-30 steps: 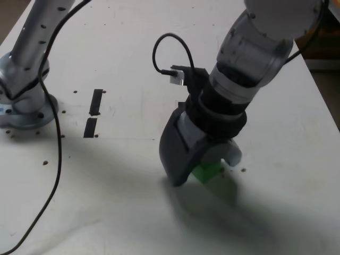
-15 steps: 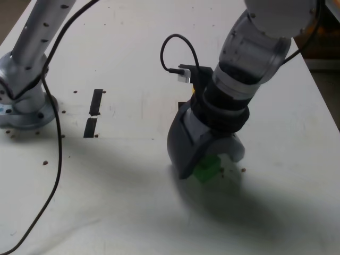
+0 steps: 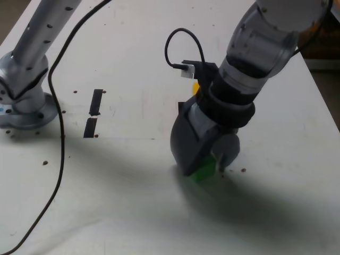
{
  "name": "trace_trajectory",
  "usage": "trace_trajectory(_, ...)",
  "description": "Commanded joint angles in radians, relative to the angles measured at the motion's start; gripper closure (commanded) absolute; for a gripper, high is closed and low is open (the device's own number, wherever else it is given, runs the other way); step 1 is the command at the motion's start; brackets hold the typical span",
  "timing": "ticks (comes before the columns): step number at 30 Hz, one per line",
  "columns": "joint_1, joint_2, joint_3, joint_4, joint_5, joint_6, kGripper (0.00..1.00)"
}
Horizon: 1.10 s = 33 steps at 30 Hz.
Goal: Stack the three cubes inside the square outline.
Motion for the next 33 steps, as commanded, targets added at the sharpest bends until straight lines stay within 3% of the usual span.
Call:
trace_trajectory(1, 0.001, 0.011, -0.008, -0.003, 0.001, 0.003, 0.65)
trace_trajectory(8, 0.001, 0.007, -0.039, -0.005, 0.047, 0.028, 0.84)
trace_trajectory(13, 0.001, -0.008, -0.06, 0.004, 0.076, 0.038, 0.89)
trace_trajectory(21, 0.001, -0.068, -0.138, 0.117, 0.086, 0.109, 0.9)
trace_trajectory(26, 0.001, -0.187, -0.158, 0.2, 0.135, 0.211, 0.9)
trace_trajectory(33, 0.051, -0.326, -0.119, 0.217, 0.19, 0.339, 0.9)
